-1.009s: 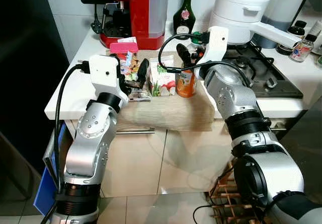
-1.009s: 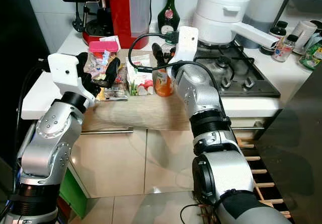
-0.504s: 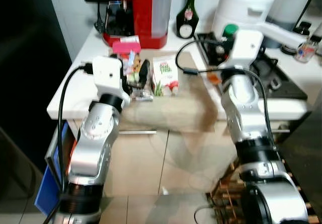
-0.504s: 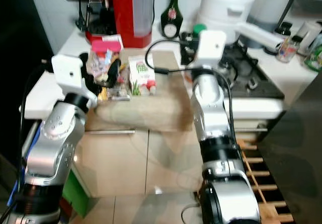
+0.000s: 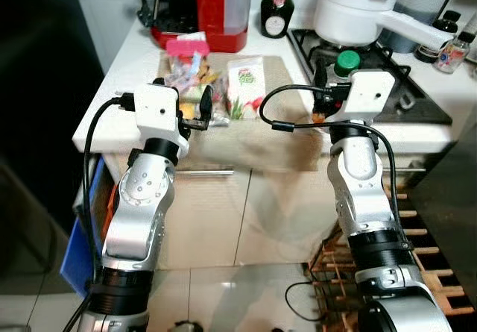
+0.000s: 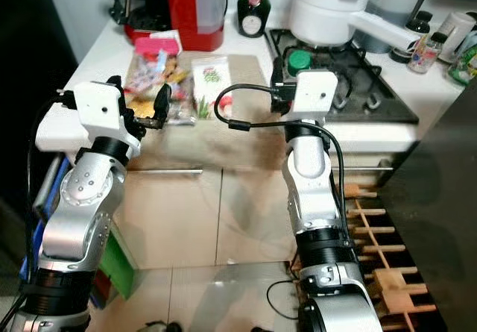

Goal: Restocking fridge

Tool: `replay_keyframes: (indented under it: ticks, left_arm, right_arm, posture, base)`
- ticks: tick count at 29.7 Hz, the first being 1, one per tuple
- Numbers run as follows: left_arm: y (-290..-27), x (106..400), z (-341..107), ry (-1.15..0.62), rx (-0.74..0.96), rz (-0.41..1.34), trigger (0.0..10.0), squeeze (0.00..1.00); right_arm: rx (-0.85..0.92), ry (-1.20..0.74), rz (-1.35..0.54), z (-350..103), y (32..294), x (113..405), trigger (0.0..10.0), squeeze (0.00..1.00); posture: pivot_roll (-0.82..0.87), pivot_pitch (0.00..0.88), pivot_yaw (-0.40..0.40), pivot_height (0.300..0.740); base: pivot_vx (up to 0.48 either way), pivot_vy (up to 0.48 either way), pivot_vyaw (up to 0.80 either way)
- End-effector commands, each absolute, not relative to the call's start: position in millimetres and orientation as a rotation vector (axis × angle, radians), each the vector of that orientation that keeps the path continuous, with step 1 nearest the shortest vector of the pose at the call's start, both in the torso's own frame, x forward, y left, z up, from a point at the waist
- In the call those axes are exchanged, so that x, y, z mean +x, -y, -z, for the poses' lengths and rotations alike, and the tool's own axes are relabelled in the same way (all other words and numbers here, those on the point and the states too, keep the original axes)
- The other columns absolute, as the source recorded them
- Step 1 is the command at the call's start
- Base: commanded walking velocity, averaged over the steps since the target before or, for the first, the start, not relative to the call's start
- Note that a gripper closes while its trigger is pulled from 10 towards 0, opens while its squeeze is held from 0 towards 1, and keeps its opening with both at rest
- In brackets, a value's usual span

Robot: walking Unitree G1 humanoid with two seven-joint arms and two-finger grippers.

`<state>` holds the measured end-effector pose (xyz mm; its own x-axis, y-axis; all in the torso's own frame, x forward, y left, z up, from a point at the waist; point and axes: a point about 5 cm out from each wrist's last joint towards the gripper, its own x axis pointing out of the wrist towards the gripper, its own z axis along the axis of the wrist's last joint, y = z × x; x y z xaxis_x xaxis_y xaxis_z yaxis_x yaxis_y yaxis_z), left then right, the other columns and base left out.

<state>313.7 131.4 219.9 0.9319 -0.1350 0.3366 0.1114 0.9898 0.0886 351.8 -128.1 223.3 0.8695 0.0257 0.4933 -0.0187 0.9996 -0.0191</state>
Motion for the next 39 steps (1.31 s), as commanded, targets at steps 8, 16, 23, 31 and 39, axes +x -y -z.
replay_keyframes:
  ticks: [8, 16, 23, 31, 39]
  left_arm:
    - [-127.6, 313.3, -224.0, 0.375, 0.073, 0.127, 10.0, 0.0]
    - [-126.3, 311.5, -221.5, 0.371, 0.074, 0.129, 10.0, 0.0]
    - [-125.4, 311.1, -218.4, 0.358, 0.065, 0.129, 10.0, 0.0]
    - [-130.0, 309.3, -203.2, 0.285, 0.005, 0.142, 10.0, 0.0]
    - [-135.5, 309.1, -177.1, 0.188, -0.045, 0.195, 10.0, 0.0]
  right_arm:
    - [-0.027, 0.544, -0.04, -228.6, 128.9, 350.5, 0.0, 0.0]
    - [-0.073, 0.456, -0.093, -207.8, 123.9, 348.1, 0.0, 0.0]
    - [-0.102, 0.398, -0.109, -192.6, 126.3, 345.6, 0.0, 0.0]
    - [-0.138, 0.224, -0.147, -151.0, 140.6, 331.4, 0.0, 0.0]
    - [-0.158, 0.188, -0.14, -141.6, 147.7, 327.2, 0.0, 0.0]
  posture:
    - [-0.06, 0.0, -0.005, 0.74]
    - [-0.06, 0.0, -0.003, 0.74]
    - [-0.07, 0.0, -0.003, 0.74]
    - [-0.08, 0.0, -0.005, 0.706]
    - [-0.09, 0.0, 0.002, 0.676]
  base:
    - [-0.291, 0.0, 0.0]
    - [-0.204, 0.0, 0.0]
    - [0.0, 0.0, 0.0]
    - [0.0, 0.0, 0.0]
    - [0.0, 0.0, -0.22]
